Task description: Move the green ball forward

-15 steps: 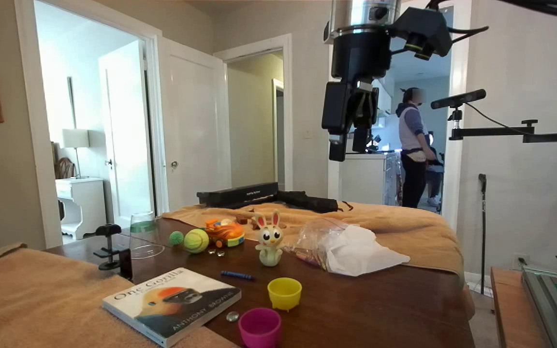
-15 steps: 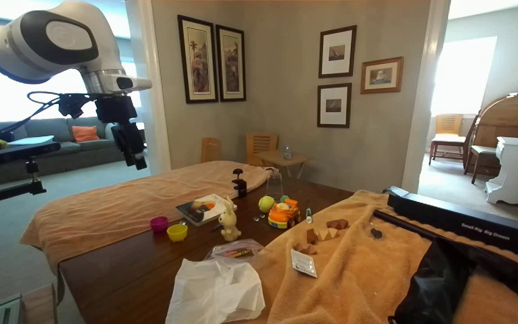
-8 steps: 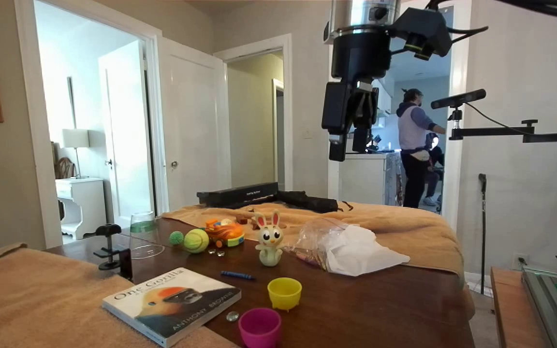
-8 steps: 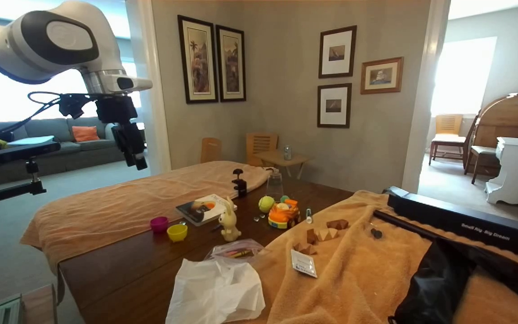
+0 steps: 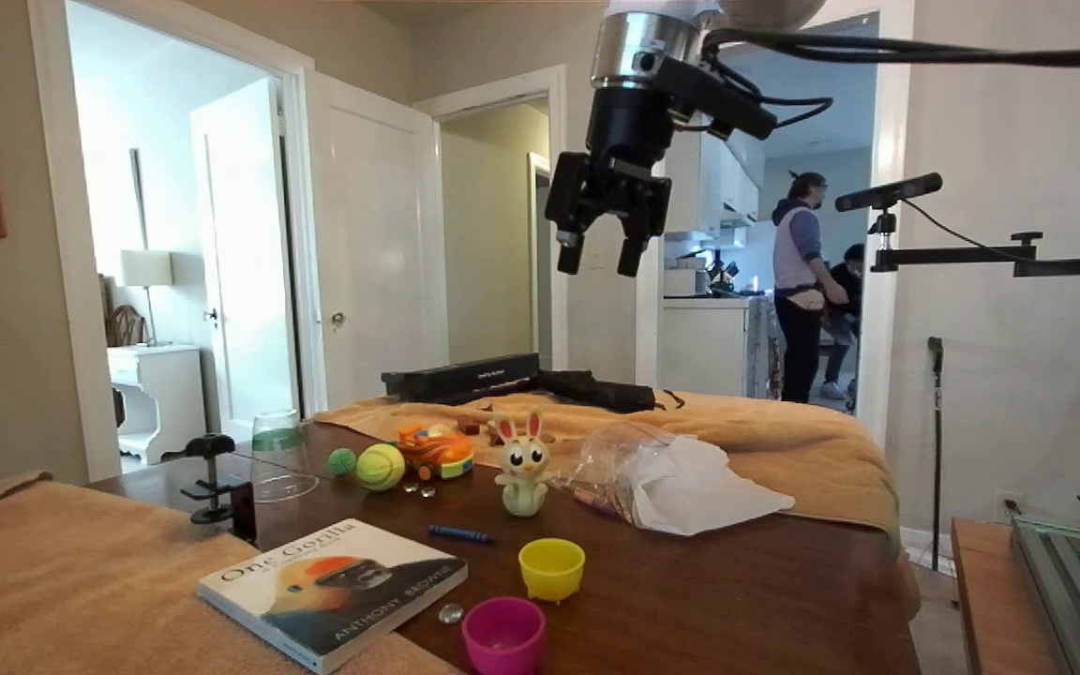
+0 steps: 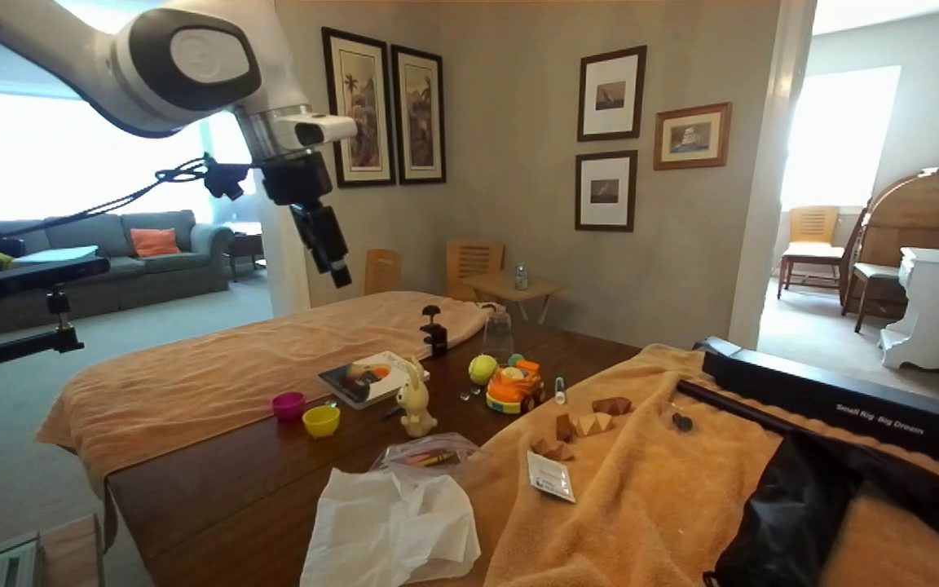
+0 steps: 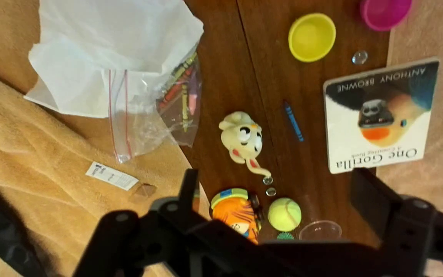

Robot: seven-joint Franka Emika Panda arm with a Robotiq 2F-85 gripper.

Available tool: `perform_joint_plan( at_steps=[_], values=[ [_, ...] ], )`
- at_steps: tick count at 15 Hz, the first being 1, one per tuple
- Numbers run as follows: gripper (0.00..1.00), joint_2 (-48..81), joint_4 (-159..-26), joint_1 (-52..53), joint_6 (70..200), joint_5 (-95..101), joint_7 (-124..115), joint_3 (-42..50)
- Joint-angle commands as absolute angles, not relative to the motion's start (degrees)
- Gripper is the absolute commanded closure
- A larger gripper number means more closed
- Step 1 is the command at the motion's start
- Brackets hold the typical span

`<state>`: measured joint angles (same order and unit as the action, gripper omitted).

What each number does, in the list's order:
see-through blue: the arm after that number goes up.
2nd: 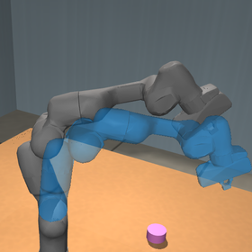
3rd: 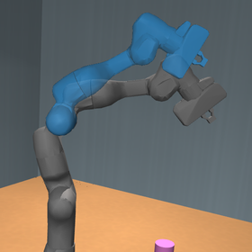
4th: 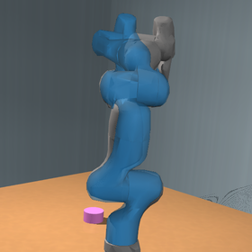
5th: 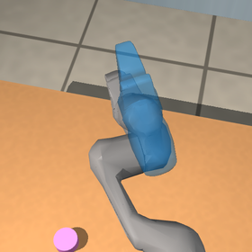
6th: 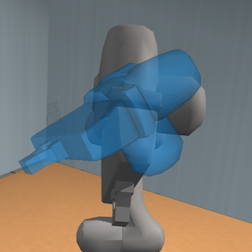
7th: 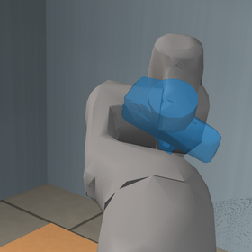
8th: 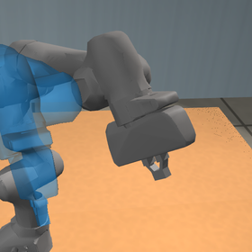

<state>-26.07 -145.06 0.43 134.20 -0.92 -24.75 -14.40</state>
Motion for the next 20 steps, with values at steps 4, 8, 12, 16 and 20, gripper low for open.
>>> perform_joint_plan(
  at_steps=[4,8,12,16,20],
  values=[
    [0.00,-19.23,-140.05,0.40,136.68,-0.28,-25.24,-12.81],
    [0.00,-18.55,-139.29,0.45,136.69,-0.26,-25.28,-12.78],
    [0.00,-15.39,-137.08,1.24,140.66,-2.03,-22.10,-10.62],
    [0.00,-7.81,-131.87,0.87,148.05,-2.09,-18.88,-8.03],
    [0.00,1.94,-121.72,1.72,145.99,-4.88,-19.22,-6.36]
  ],
)
